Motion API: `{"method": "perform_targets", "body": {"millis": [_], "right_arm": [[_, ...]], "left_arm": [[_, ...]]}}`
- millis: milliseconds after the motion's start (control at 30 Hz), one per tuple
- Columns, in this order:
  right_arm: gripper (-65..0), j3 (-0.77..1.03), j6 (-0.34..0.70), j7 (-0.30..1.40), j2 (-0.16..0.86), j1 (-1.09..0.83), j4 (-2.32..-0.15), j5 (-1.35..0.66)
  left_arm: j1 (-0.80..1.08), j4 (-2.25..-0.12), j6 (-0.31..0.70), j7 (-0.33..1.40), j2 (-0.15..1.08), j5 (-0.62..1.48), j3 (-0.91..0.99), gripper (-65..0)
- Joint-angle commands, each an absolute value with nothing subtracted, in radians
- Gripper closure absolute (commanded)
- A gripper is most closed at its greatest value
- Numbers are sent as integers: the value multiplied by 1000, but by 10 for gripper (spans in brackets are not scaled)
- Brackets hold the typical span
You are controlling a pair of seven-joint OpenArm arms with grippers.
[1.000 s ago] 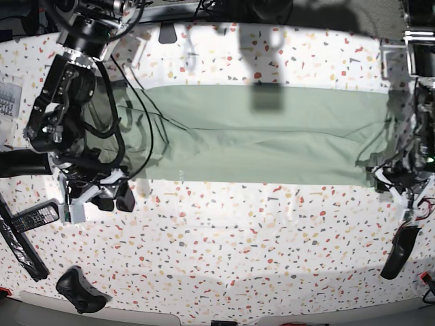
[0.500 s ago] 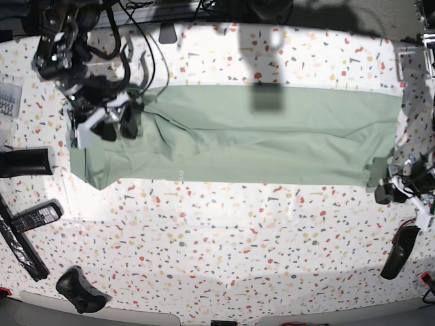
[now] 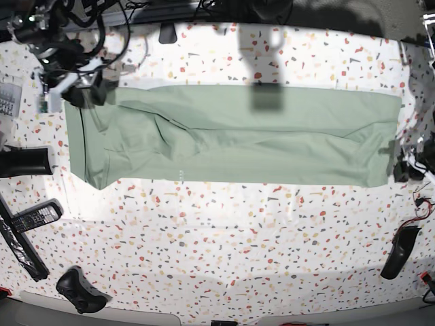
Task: Fold the T-shirt properly
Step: 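Drag the strip with both grippers to stretch it lengthwise, then release the strip and move the left gripper to its end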
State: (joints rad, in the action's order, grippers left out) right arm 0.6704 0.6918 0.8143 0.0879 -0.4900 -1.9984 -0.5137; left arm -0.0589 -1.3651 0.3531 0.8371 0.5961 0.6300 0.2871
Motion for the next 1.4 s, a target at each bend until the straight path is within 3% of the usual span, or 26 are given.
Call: {"method": "perform_targets", "body": {"millis": [0,200,333,600,767,967,1167,1367], "right_arm": [[-286,701,698,805,97,-488,-2020,-552],[-286,830,698,854,97,-488,-2020,-645],[-286,870,698,877,97,-489,-2020,-696],[-286,873,698,884,97,-491,-2020,-718],[-286,873,698,885,97,-491,-2020,-719],[-286,873,698,888,98,-491,-2020,-719],[-286,873,698,887,97,-490,-2020,-720],[-286,873,698,907,99,-490,-2020,-776]], "left_arm": [[-65,-1380,359,806,622,619,295,-271],[-33,-1355,356,776,621,667,295,-271],[-60,-1223,361,783,621,779,295,-271],[-193,-926,517,947,621,970,295,-271],[-234,-826,548,977,622,917,295,-271],[-236,-813,548,928,653,851,295,-271],[-229,-813,630,1009,695,858,295,-271],[-194,-813,690,1100,679,1004,294,-271]]}}
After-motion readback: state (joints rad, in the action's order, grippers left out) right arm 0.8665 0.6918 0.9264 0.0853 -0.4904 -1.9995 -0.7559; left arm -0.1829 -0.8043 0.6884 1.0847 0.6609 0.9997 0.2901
